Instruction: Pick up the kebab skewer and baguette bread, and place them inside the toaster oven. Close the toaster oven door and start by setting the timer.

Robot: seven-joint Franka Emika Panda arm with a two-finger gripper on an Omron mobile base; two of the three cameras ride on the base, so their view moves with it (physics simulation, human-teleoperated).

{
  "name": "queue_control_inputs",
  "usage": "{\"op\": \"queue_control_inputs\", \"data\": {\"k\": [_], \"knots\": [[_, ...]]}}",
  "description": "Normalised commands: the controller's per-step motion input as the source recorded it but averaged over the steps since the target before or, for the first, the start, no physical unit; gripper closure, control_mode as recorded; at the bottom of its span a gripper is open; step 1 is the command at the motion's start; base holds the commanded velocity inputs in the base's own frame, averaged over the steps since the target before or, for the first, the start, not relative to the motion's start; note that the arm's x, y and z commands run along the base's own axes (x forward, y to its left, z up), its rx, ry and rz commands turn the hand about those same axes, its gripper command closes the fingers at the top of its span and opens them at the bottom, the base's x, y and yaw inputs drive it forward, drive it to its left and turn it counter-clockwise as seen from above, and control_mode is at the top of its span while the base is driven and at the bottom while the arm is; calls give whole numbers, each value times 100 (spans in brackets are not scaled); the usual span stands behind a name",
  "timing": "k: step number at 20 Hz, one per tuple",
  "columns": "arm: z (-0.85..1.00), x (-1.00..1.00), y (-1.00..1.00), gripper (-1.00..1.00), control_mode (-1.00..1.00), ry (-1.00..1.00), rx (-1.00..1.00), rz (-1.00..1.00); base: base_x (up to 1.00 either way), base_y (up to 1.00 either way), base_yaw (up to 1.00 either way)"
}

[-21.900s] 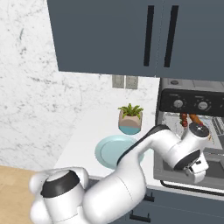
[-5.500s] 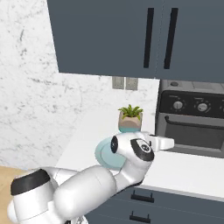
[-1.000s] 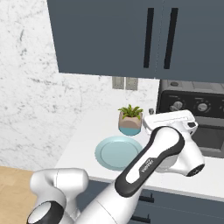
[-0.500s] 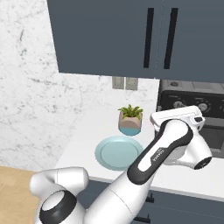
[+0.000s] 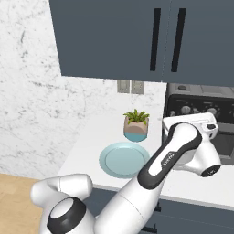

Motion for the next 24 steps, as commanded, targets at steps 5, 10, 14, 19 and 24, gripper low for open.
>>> {"op": "queue_control_inputs", "data": {"k": [5,10,14,19,24], "knots": [[-16,12,0,-100,-100,0,0,-13,0,0,0],[0,33,-1,-100,-100,0,2,-3,0,0,0],[-1,37,-8,-100,-100,0,6,0,0,0,0],[-10,24,-27,-100,-100,0,5,0,0,0,0],[-15,16,-32,-100,-100,0,2,0,0,0,0]]}}
